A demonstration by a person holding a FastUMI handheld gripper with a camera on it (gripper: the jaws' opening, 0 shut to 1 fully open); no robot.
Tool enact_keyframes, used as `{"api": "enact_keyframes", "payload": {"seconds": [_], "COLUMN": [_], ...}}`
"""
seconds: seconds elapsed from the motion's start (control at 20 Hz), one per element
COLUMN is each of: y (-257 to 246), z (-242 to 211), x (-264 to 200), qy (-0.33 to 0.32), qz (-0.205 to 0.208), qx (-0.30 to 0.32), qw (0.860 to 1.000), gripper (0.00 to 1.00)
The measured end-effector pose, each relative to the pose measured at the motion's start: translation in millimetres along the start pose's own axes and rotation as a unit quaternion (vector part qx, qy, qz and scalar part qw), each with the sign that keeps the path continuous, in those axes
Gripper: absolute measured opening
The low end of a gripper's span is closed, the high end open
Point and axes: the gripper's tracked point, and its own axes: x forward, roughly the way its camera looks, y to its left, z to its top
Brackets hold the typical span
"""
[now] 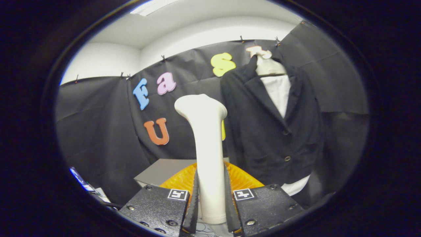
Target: Iron the clothes twice with a garment steamer, once on the left side and once on the right side.
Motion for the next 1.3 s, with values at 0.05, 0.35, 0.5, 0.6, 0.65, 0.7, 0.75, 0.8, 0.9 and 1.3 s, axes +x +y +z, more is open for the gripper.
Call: {"api": "enact_keyframes", "payload": {"seconds": [0.05,0.35,0.5,0.6,0.65,0.7,0.75,0.8,0.9,1.3], "y": [-18.3,-81.8,-91.4,-93.8,-94.7,-93.1,-92.3,-89.9,-91.9,-95.2], "z": [15.4,74.1,85.7,88.5,87.8,86.1,83.8,83.0,77.2,54.4], "x": [-5.9,-4.1,15.3,30.7,39.2,47.0,53.9,60.9,72.5,110.7], "qy": [-0.014,-0.077,-0.094,-0.091,-0.09,-0.088,-0.09,-0.088,-0.081,-0.043], "qz": [-0.016,-0.079,-0.097,-0.102,-0.105,-0.109,-0.112,-0.114,-0.122,-0.142], "qx": [-0.003,-0.033,-0.034,-0.037,-0.042,-0.047,-0.05,-0.054,-0.066,-0.081], "qw": [1.0,0.993,0.99,0.99,0.99,0.989,0.988,0.988,0.987,0.986], "gripper": [0.37,0.37,0.37,0.37,0.37,0.37,0.37,0.37,0.37,0.37]}}
